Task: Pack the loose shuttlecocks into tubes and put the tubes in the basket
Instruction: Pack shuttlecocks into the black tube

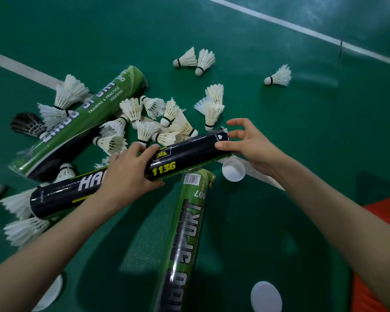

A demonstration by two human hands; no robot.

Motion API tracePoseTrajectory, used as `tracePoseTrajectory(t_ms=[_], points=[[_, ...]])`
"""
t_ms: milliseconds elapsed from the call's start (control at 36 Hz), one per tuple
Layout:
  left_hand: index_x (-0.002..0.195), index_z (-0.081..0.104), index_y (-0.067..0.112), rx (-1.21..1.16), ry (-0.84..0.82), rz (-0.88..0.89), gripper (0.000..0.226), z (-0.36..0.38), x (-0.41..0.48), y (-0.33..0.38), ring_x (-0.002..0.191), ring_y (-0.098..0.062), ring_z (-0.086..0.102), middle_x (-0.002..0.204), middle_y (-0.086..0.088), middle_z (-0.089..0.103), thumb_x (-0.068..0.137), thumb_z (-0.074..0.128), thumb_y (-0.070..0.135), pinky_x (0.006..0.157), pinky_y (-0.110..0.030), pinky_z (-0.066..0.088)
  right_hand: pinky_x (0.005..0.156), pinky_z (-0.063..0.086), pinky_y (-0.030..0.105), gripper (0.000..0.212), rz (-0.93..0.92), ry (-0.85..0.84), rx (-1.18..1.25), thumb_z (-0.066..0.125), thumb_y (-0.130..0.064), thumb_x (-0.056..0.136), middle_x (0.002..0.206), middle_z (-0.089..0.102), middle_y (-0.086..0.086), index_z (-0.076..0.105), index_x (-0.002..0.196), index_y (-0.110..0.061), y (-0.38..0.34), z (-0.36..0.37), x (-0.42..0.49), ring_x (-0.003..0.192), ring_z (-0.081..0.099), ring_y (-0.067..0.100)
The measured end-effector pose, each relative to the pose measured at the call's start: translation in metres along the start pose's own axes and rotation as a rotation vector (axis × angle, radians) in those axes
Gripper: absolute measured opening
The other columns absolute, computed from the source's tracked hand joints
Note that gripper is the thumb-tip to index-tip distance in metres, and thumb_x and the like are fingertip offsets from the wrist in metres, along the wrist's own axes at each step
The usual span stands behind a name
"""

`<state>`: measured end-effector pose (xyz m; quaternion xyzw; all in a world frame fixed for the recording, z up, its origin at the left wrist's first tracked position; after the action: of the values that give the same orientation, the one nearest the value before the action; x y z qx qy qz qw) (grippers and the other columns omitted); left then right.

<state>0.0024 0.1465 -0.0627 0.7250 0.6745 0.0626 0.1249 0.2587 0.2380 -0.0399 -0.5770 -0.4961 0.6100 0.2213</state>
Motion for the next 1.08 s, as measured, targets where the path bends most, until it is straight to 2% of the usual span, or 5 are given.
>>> tracePoseTrajectory(t_ms=[194,333,667,917,1083], points=[[0.139,0.042,0.025,0.015,-0.028,-0.024,0.086,0.005,-0.001,0.005,0.105,-0.029,0.053,0.118,-0.007,0.05,0.066,0.078,0.053,0.091,-0.043,0.039,0.097,0.047,0.042,0.064,-0.004,0.037,-0.074,0.077,-0.01,0.077,0.116,0.054,0.006,0.039,0.127,-0.021,0.001,0.005,0.0,0.108,0.059,0.027],[0.138,0.043,0.023,0.054,0.014,-0.048,0.086,0.004,0.001,0.005,0.106,-0.032,0.053,0.116,-0.009,0.05,0.065,0.08,0.05,0.09,-0.045,0.037,0.075,0.047,0.021,0.051,-0.056,0.239,-0.007,0.08,-0.014,0.074,0.099,0.061,0.0,0.05,0.116,-0.015,0.002,0.009,-0.006,0.093,0.06,0.014],[0.129,0.054,0.015,0.197,0.177,0.066,0.084,0.008,0.0,0.009,0.094,-0.037,0.059,0.11,-0.015,0.057,0.056,0.088,0.041,0.082,-0.049,0.042,0.093,0.051,0.048,0.054,0.135,0.19,0.114,0.088,-0.018,0.063,0.11,0.061,0.011,0.049,0.1,-0.016,0.004,0.011,-0.003,0.103,0.063,0.03],[0.129,0.054,0.013,0.18,0.199,0.083,0.084,0.01,-0.005,0.007,0.094,-0.037,0.058,0.11,-0.016,0.057,0.056,0.088,0.038,0.084,-0.049,0.041,0.072,0.055,0.024,0.066,0.098,0.078,0.138,0.076,-0.003,0.075,0.115,0.062,0.016,0.041,0.131,-0.007,-0.006,0.005,-0.009,0.087,0.066,0.019],[0.128,0.054,0.013,0.197,0.21,0.083,0.081,0.008,-0.003,0.006,0.095,-0.037,0.057,0.109,-0.016,0.055,0.058,0.087,0.036,0.083,-0.048,0.038,0.074,0.054,0.023,0.088,0.089,-0.038,0.191,0.065,0.002,0.084,0.1,0.069,0.012,0.011,0.152,-0.013,-0.003,0.004,-0.009,0.087,0.069,0.016]])
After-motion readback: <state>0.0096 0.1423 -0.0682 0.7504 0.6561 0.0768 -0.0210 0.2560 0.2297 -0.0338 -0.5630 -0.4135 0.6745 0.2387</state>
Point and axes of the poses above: each hand's wrist, its own x-axis towards the middle knuckle, its own z-axis out of the palm, y = z × x, the point moved 1 cm from there along x, towards the middle knuckle
